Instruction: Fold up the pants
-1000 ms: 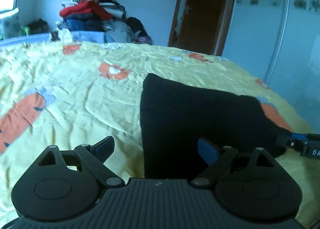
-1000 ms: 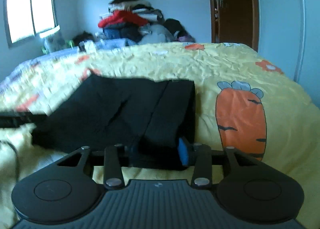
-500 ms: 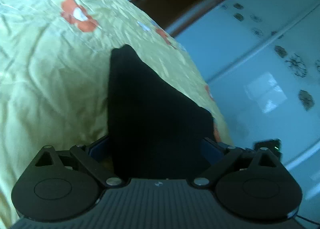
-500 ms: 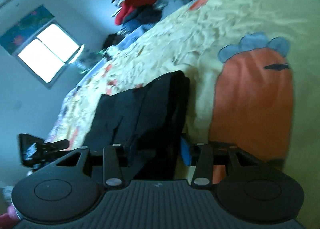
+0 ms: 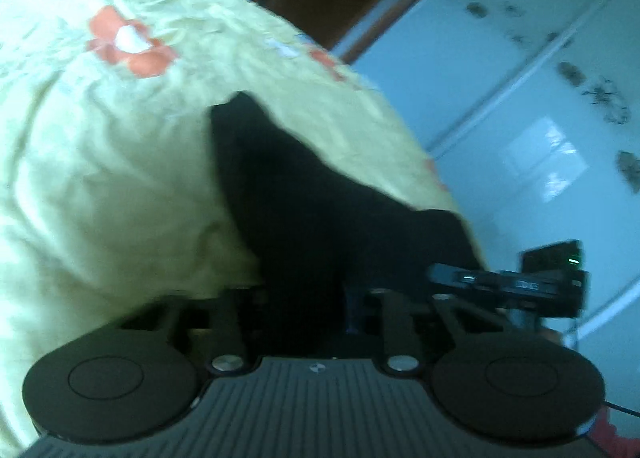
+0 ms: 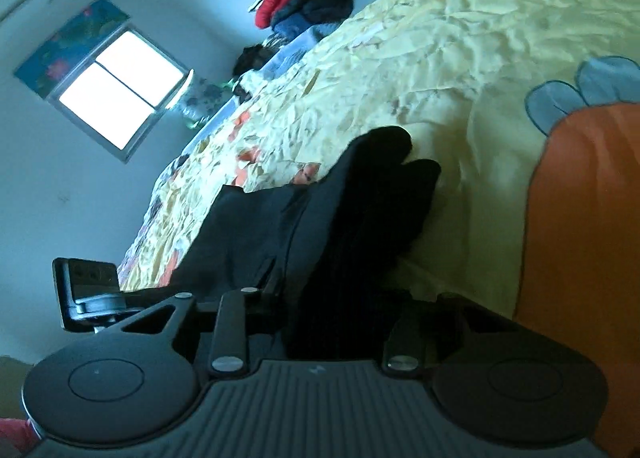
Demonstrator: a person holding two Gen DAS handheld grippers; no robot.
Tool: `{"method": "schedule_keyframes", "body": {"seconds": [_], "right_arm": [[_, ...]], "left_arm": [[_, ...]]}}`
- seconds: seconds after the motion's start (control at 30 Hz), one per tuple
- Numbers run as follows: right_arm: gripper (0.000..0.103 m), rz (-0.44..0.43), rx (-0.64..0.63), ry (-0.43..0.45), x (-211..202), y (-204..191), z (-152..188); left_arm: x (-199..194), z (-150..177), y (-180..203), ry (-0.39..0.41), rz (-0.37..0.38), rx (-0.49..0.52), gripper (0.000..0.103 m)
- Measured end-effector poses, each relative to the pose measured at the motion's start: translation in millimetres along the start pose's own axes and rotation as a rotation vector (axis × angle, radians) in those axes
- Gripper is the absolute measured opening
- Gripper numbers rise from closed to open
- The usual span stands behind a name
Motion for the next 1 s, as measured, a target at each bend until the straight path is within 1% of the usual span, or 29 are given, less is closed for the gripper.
{"method": "schedule_keyframes", "body": {"seconds": [0.07, 0.17, 0.23, 0.37, 0.43, 0.5, 0.6, 0.7, 0.73, 0.77, 0.8, 0.83, 0.87, 0.9, 0.93, 0.97, 1.0], "right_arm": [[0.026, 0.014, 0.014, 0.017, -2, -3, 5], [0.025, 0.004, 0.028, 0.059, -6, -18, 5], [0.025, -0.007, 0.004, 0.080, -7, -36, -1], [0.025, -0.052, -0.075, 0.092, 5, -73, -22], [0.025, -0.065, -0.115, 0.100, 20, -90, -34], [0.025, -0.083, -0.126, 0.100, 40, -99, -48], [0.025, -0.077, -0.124, 0.077, 80, -106, -62], [0.028, -0.014, -0.128, 0.009, 122, -106, -62], [0.032, 0.034, -0.130, -0.019, 135, -103, -58], [0.035, 0.094, -0.136, -0.038, 144, -101, -55], [0.041, 0.151, -0.153, -0.052, 150, -98, -53], [0.047, 0.175, -0.165, -0.051, 151, -96, -51], [0.047, 0.164, -0.163, -0.039, 145, -93, -49], [0.047, 0.165, -0.160, -0.027, 136, -92, -47], [0.047, 0.189, -0.170, -0.005, 125, -92, -46], [0.047, 0.241, -0.190, 0.029, 114, -92, -45], [0.048, 0.328, -0.230, 0.085, 101, -96, -45]], "left_arm": [[-6, 1, -2, 0.023, 0.016, -0.024, 0.018], [-18, 4, 10, 0.077, 0.003, 0.036, 0.016], [-32, 2, 16, 0.111, 0.006, 0.060, 0.016], [-67, -15, 15, 0.204, -0.035, 0.090, 0.016], [-83, -28, 12, 0.242, -0.075, 0.111, 0.016], [-92, -43, 6, 0.259, -0.137, 0.125, 0.016], [-92, -60, -10, 0.249, -0.229, 0.111, 0.016], [-79, -64, -36, 0.201, -0.313, 0.069, 0.017], [-75, -63, -46, 0.180, -0.342, 0.055, 0.018], [-71, -61, -55, 0.162, -0.359, 0.044, 0.025], [-74, -59, -62, 0.157, -0.360, 0.034, 0.034], [-78, -58, -66, 0.166, -0.360, 0.022, 0.038], [-83, -58, -67, 0.176, -0.371, 0.015, 0.051], [-91, -58, -64, 0.197, -0.402, 0.016, 0.060], [-99, -55, -59, 0.233, -0.462, 0.032, 0.064], [-106, -53, -50, 0.270, -0.523, 0.067, 0.069], [-112, -51, -39, 0.301, -0.569, 0.122, 0.075]]}}
Point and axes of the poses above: each gripper's, at about its wrist camera, not at the fingertips, and x roughly the way its jaws point, y to its right, z to its underside, the point moved 1 cm from there along x, roughly the way its jaws point, and after that the axes turned 4 degrees about -x, right-handed, at the moved point
